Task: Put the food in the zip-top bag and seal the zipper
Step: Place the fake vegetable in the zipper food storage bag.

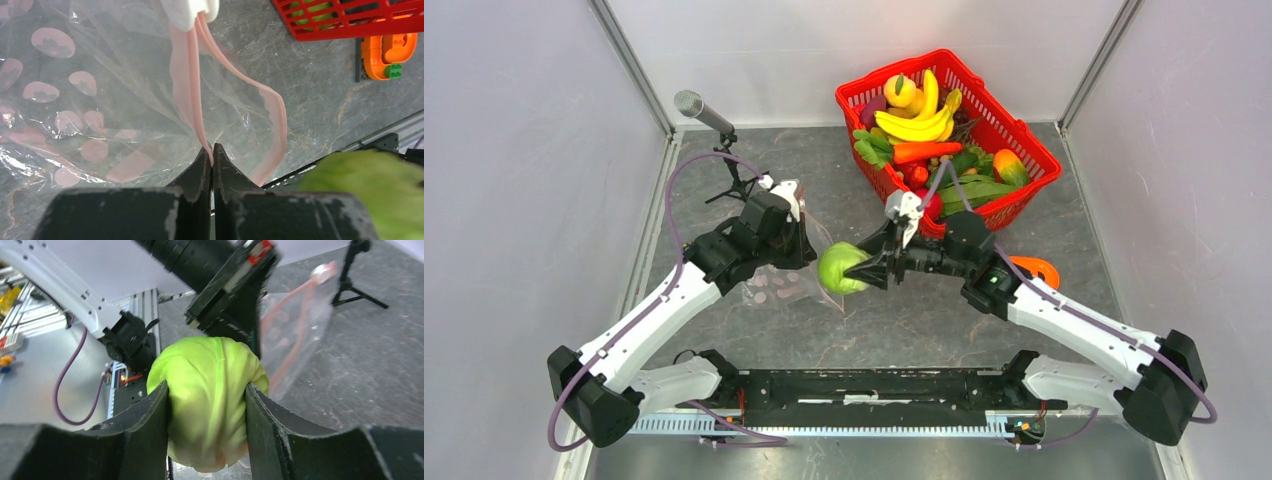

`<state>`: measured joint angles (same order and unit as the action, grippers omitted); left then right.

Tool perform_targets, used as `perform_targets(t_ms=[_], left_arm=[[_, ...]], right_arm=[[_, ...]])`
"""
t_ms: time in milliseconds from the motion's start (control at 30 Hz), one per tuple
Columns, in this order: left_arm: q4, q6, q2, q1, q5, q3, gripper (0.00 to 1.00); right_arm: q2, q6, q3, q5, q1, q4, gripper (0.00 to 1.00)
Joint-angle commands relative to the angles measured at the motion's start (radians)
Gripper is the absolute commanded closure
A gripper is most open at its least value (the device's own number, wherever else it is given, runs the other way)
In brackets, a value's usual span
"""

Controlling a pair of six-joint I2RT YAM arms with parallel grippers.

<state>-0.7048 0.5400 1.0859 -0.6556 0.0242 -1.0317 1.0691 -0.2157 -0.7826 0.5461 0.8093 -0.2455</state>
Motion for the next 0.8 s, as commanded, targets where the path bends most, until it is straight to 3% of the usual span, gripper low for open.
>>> perform_targets(t_ms=[0,167,367,633,767], left_arm=[[0.026,0.03,0.007,0.004,-0.049,-0.063,0.98],[0.023,0.034,0.014,0.004,-0.076,-0.072,0.98],[0.008,0.019,0.0,0.004,-0.103,-0.077,0.98],[-0.007,-0.016,0.01,0.004,-0.209,-0.101,0.98],[-0.015,-0.021,0.003,0.003,-0.263,-0.108,0.98]], right_arm=[[0.046,0.063,-0.014,0.014,0.058,-0.051,0.62],[0.087,0.067,-0.003,-0.095,0.081,-0.073,0.63],[0.106,0.066,-0.007,-0.436,0.083,-0.024,0.64],[0.142,-0.022,-0.007,-0.593,0.085,-0.06,0.63],[0.156,0.031,-0.031,-0.604,0.112,-0.062,0.62]])
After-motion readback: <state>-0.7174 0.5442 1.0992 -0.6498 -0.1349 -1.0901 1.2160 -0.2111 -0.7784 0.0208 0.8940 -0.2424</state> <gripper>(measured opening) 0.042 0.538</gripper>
